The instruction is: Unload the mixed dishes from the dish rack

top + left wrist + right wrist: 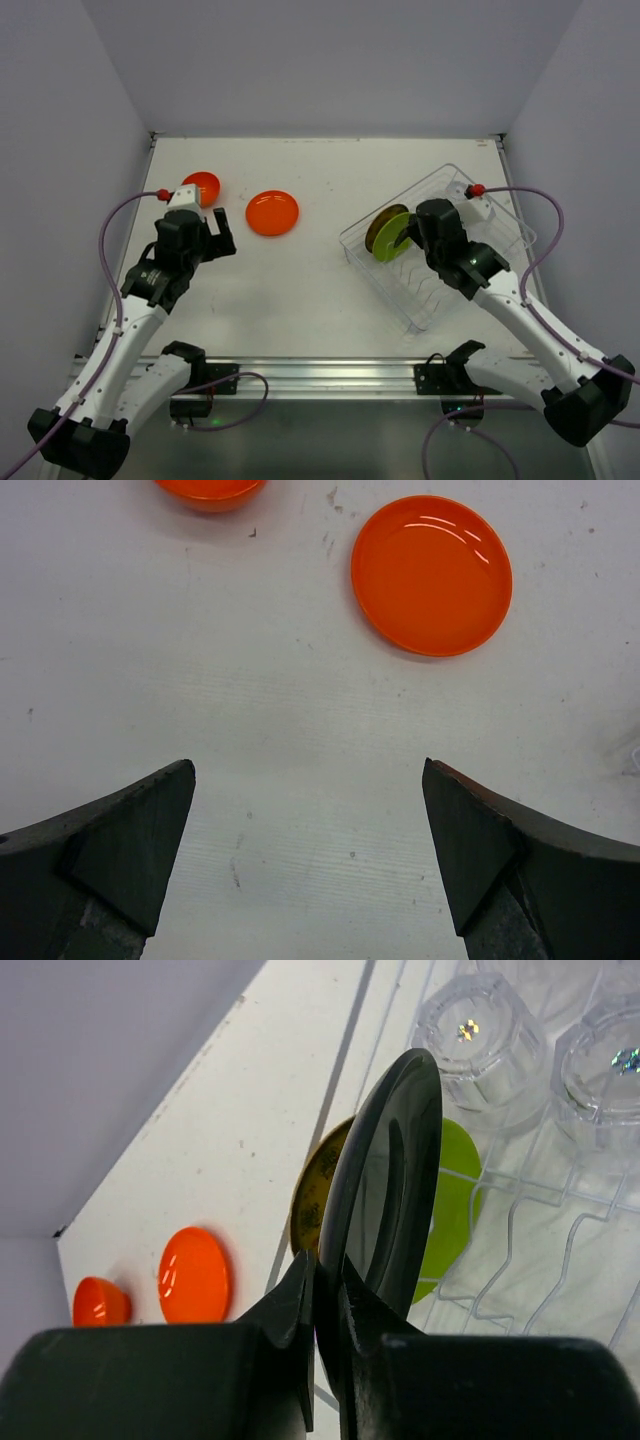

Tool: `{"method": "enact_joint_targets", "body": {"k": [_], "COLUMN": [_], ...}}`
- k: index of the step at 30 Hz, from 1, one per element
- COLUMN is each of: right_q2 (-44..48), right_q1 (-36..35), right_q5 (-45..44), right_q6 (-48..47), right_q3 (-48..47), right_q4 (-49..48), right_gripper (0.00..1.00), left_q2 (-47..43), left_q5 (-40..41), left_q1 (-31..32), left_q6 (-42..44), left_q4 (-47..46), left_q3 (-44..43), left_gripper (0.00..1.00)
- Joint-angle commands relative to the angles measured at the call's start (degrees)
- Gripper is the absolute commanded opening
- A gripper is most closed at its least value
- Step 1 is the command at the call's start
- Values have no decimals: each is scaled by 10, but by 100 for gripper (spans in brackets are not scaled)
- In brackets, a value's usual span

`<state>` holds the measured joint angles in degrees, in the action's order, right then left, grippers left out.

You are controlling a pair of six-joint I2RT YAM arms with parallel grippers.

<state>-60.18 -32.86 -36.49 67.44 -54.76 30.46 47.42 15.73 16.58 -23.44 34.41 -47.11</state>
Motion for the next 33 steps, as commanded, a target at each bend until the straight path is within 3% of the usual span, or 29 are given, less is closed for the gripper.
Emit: {"method": "enact_joint_targets", "body": {"k": [1, 5, 7, 10, 13, 14, 15, 16, 20, 22, 26, 30, 33], "right_q2": [71, 137, 156, 173, 173, 168, 166, 164, 138, 114, 84, 56, 27], "right_q1": [2, 2, 2, -1, -15, -25, -60, -85, -220, -279, -345, -371, -376], "right_q5": [-5, 78, 207, 315, 412, 432, 440, 436, 366, 269, 181, 199, 178], "right_q6": [-127, -295, -420, -497, -588, -610, -637, -706, -835, -889, -979, -1087, -1121], "right_q3": [18, 53, 64, 62, 45, 41, 37, 34, 38, 49, 79, 123, 120], "right_q4": [-96, -181, -235, -230, -227, -225, -218, -215, -200, -217, -289, -421, -437], "right_gripper": [0, 0, 0, 0, 0, 0, 0, 0, 0, 0, 0, 0, 0], "left_q2": [-19, -28, -24, -6, 19, 21, 24, 33, 67, 84, 75, 33, 9], "left_q5": [11, 9, -4, -40, -132, -197, -227, -252, -370, -401, -353, -319, -306], "left_q1": [3, 2, 3, 3, 3, 3, 3, 3, 3, 3, 5, 5, 5], "left_q6": [9, 6, -18, -83, -143, -156, -185, -204, -293, -340, -375, -422, -446], "left_q4": [-15, -12, 9, 37, 23, -10, -28, -43, -94, -97, -76, -70, -70], "left_q3": [-3, -16, -38, -100, -150, -154, -152, -150, -141, -130, -94, -44, -25], "left_gripper": [100, 100, 100, 100, 100, 100, 100, 100, 100, 100, 100, 100, 99]}}
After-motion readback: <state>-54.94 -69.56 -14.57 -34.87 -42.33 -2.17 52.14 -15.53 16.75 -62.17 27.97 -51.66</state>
